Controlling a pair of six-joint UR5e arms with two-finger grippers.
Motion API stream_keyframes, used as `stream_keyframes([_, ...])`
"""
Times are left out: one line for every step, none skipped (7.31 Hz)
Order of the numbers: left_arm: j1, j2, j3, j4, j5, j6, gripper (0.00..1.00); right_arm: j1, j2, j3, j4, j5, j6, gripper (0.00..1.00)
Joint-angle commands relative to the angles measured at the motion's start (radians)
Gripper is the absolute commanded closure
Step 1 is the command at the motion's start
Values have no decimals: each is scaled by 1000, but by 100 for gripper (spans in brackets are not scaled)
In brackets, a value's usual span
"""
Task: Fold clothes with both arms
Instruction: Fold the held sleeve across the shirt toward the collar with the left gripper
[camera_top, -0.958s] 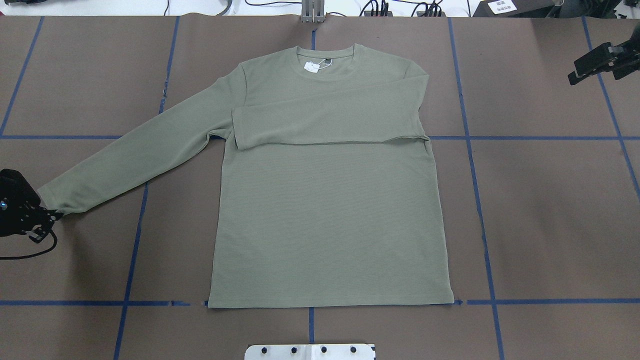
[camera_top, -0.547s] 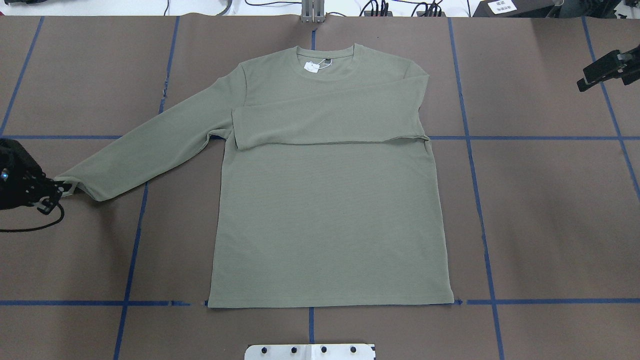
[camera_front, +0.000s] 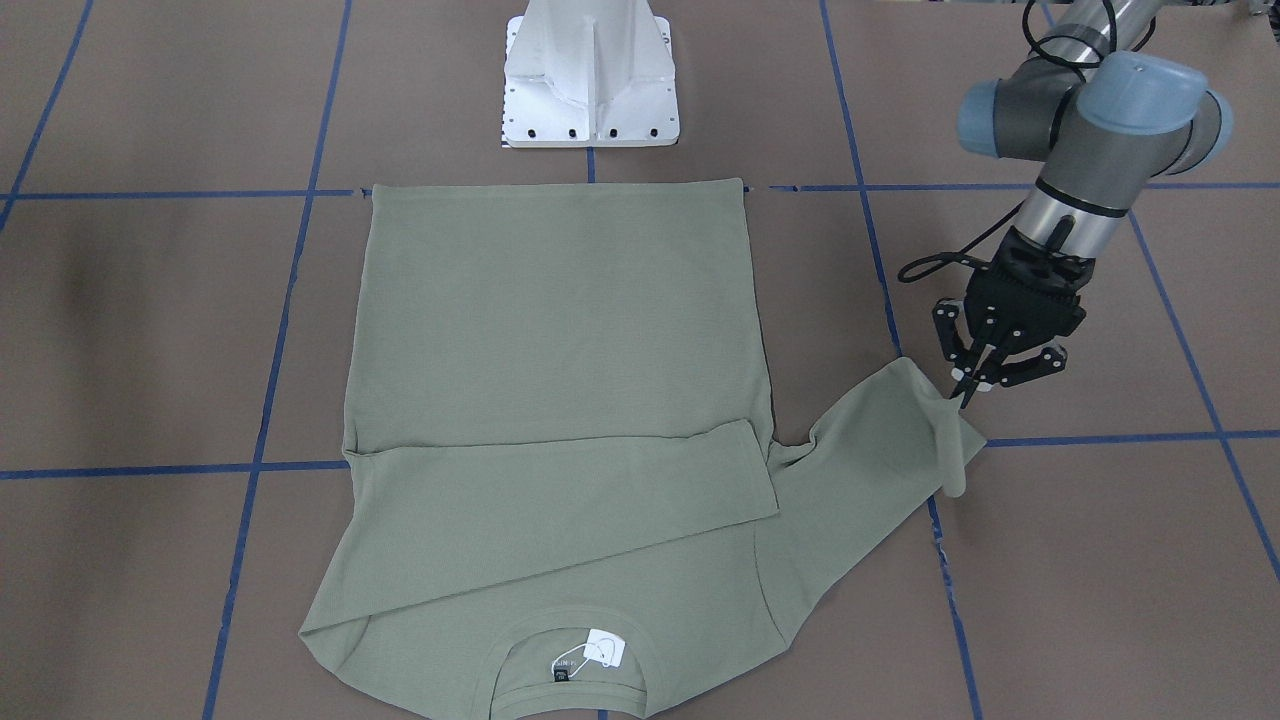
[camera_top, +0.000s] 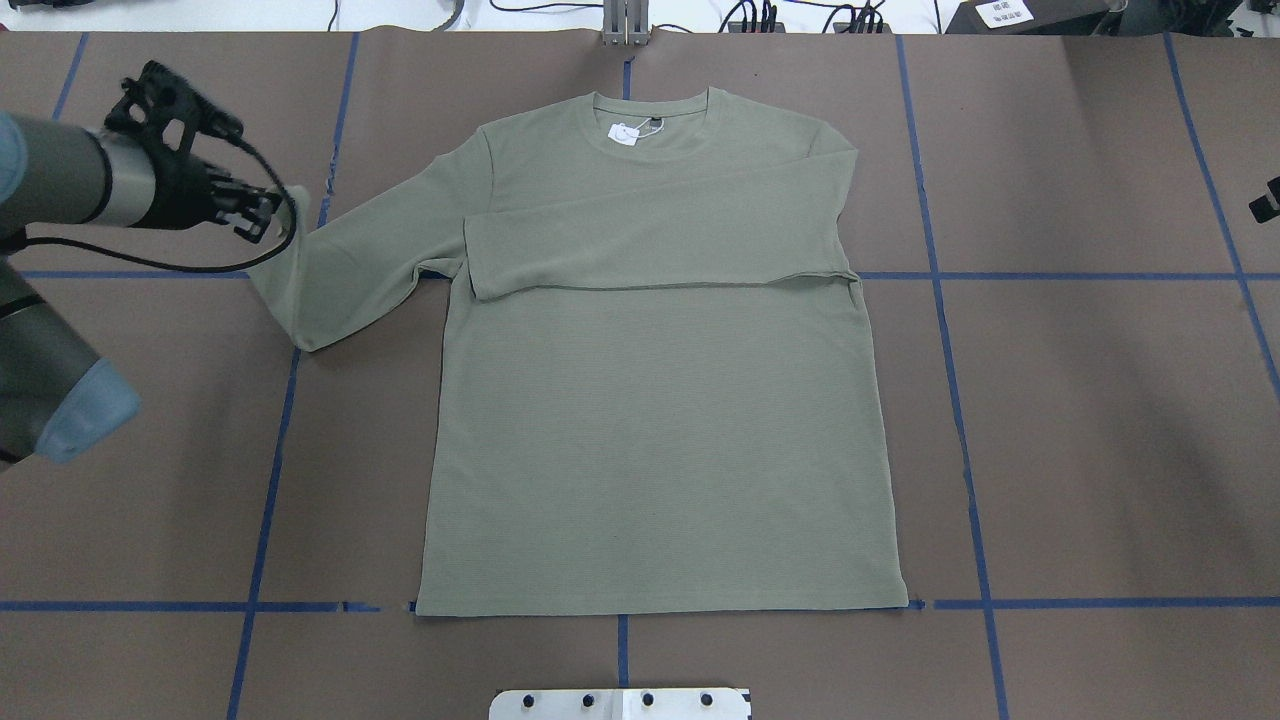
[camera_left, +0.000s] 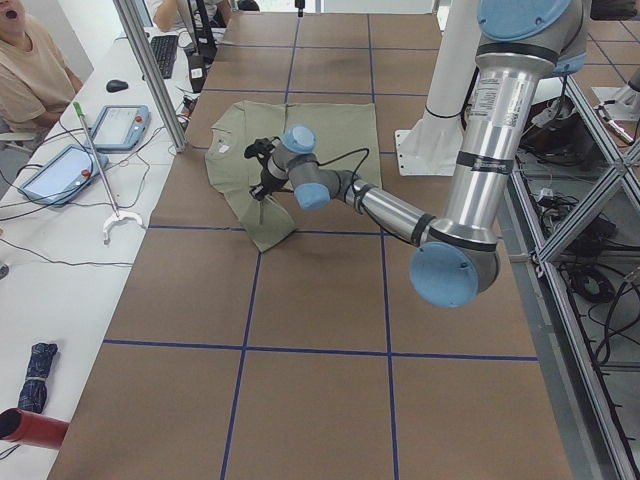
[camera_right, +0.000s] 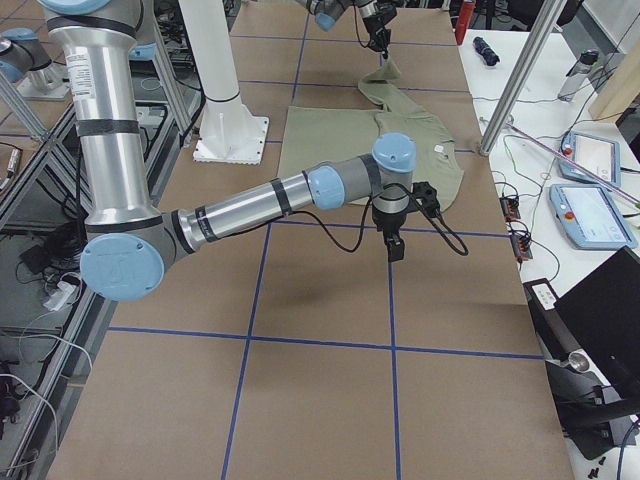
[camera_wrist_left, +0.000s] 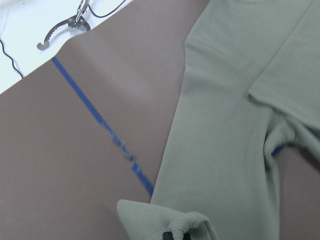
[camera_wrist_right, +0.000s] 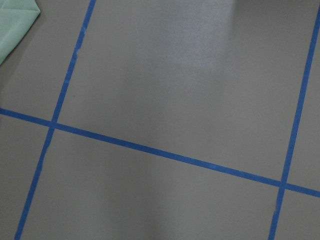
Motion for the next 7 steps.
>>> stream_keyframes([21, -244, 53, 204, 2, -205, 100, 55, -40, -1, -4, 9, -73, 0])
stream_keyframes([52, -376, 149, 206, 8, -325, 100, 56, -42, -3, -4, 7, -73, 0])
stream_keyframes([112, -505, 265, 203, 18, -452, 100, 56, -43, -3, -2, 7, -73, 0])
stream_keyframes([164, -636, 382, 196, 87, -560, 100, 56, -45, -3, -2, 6, -73, 0])
stream_keyframes([227, -730, 488, 183, 157, -662, 100, 56, -53, -3, -2, 4, -73, 0])
stream_keyframes([268, -747, 525, 141, 205, -688, 100, 58, -54, -3, -2, 4, -73, 0])
stream_keyframes([320, -747, 564, 63, 263, -691, 100, 59, -60, -3, -1, 4, -72, 0])
